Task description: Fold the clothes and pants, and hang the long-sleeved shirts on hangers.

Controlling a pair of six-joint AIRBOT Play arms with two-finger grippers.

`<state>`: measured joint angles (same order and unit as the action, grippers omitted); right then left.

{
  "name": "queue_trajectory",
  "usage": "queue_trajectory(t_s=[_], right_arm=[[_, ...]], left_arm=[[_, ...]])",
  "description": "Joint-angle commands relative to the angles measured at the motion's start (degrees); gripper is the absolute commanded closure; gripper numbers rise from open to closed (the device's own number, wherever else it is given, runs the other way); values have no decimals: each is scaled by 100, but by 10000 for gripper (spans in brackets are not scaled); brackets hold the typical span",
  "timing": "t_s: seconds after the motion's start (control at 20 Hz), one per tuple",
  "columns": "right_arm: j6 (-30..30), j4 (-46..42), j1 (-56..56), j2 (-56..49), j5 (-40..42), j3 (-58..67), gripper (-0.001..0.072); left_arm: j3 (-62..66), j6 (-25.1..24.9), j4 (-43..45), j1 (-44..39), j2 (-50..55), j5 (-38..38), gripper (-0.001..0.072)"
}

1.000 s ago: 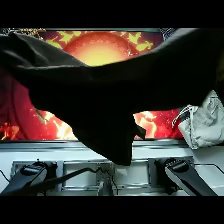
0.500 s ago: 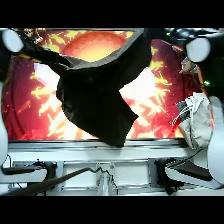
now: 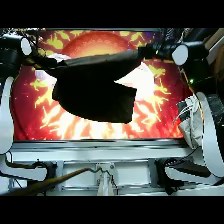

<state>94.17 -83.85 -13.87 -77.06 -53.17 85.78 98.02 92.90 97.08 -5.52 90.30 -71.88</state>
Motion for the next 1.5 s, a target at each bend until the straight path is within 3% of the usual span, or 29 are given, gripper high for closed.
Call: queue_trajectory(t_s=[0.0, 0.2, 0.35, 0.5, 0.55, 0.6, 0.65, 0.75, 0.85, 1.0, 1.15, 1.3, 1.45], right_arm=[[-26, 22, -35, 584, -479, -1344, 705], [-68, 424, -35, 1749, -157, -3348, 706], [-538, 1178, -35, 2371, 195, -4433, 705], [-1182, 1790, -35, 2474, -31, -4959, 700], [-1233, 1871, -35, 2474, -164, -5036, 573], [-1357, 1950, -35, 2476, -345, -5062, 349], [-1460, 1961, -33, 2492, -535, -5060, 225], [-1456, 1746, 4, 2575, -612, -5060, 218], [-955, 1346, 223, 2618, -273, -5056, 218], [-901, 1751, 1054, 2413, 85, -5056, 213], [-2166, 3226, 1930, 1860, -66, -5053, 187], [-3254, 4804, 2487, 1078, -426, -5034, 188], [-3576, 5375, 2524, 466, -492, -4802, 193]], left_arm=[[-525, 216, 269, -122, -343, -256, 706], [-2162, 463, 470, -227, -1198, -229, 705], [-3521, 741, 468, -227, -1766, 173, 703], [-4398, 769, 236, -227, -1919, 498, 701], [-4516, 767, 125, -227, -1908, 507, 686], [-4548, 765, 81, -229, -1904, 494, 575], [-4535, 765, 103, -227, -1915, 459, 445], [-4527, 741, 195, -216, -2011, 293, 412], [-4524, 654, 195, -216, -2166, 221, 412], [-4522, 662, 190, -216, -2452, 326, 412], [-4522, 734, -376, -225, -2804, 861, 412], [-4520, -470, -1998, -437, -2942, 1294, 415], [-4520, -684, -2793, -686, -2940, 1587, 416]])
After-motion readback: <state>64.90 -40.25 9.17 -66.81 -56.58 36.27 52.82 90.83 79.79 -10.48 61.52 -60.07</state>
